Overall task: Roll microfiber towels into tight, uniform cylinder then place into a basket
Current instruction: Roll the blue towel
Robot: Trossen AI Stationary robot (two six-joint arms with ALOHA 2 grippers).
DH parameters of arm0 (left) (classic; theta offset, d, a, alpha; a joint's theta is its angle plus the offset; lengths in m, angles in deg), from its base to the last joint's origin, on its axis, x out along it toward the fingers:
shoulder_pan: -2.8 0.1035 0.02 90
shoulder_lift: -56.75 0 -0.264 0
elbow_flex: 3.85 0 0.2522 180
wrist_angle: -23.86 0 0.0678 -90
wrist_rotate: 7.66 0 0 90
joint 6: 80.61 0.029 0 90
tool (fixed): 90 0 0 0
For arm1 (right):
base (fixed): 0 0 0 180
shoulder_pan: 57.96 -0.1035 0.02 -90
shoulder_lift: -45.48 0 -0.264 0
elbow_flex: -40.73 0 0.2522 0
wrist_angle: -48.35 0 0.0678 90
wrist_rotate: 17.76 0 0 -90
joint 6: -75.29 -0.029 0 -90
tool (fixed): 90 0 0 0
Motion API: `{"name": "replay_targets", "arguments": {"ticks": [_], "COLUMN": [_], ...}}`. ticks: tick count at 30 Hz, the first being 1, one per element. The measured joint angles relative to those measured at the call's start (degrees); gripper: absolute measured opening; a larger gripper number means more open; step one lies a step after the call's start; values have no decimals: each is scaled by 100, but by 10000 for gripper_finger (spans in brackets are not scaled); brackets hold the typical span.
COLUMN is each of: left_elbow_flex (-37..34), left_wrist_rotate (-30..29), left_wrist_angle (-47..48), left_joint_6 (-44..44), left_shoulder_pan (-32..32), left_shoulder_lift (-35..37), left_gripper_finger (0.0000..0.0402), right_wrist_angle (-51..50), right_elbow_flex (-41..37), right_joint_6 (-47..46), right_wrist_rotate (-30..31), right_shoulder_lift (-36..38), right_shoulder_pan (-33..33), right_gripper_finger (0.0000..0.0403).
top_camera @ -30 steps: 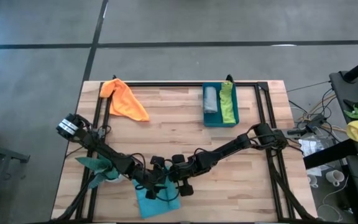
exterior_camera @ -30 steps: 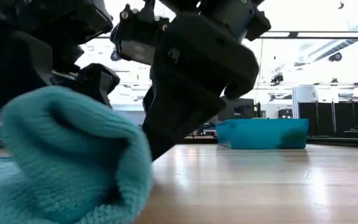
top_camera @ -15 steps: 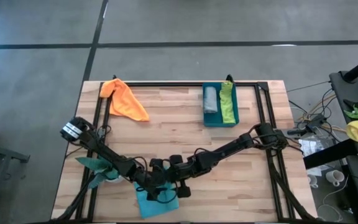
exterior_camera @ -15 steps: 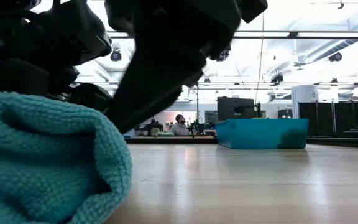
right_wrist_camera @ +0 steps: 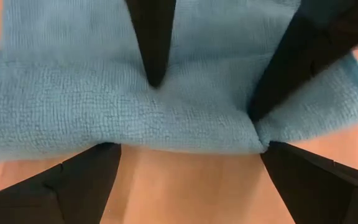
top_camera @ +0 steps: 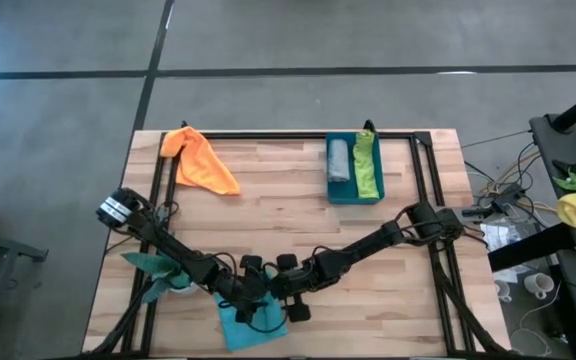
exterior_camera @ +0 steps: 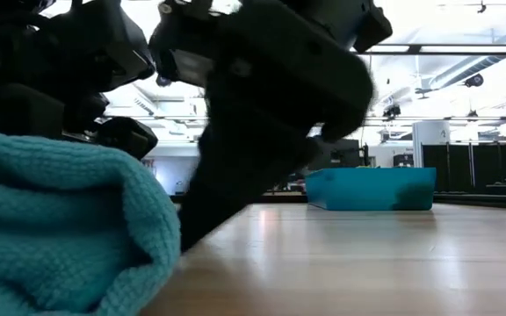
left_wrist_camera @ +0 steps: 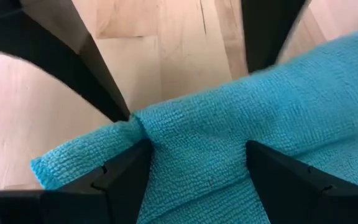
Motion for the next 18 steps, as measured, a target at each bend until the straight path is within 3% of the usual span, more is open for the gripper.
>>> {"name": "replay_targets", "arguments": {"ticks": [18], "left_elbow_flex": [161], "left_wrist_rotate": [123], "left_wrist_angle": [309], "left_joint_6": [292], "left_shoulder_pan": [-111], "left_shoulder_lift": [352], "left_gripper_finger": [251], "right_wrist_angle": [-11], "right_elbow_flex": [255], "right_joint_6": [-197], "right_wrist_rotate": [91], "right_shoulder_lift": [58], "right_shoulder_pan": [-37], "right_gripper_finger": [384]}}
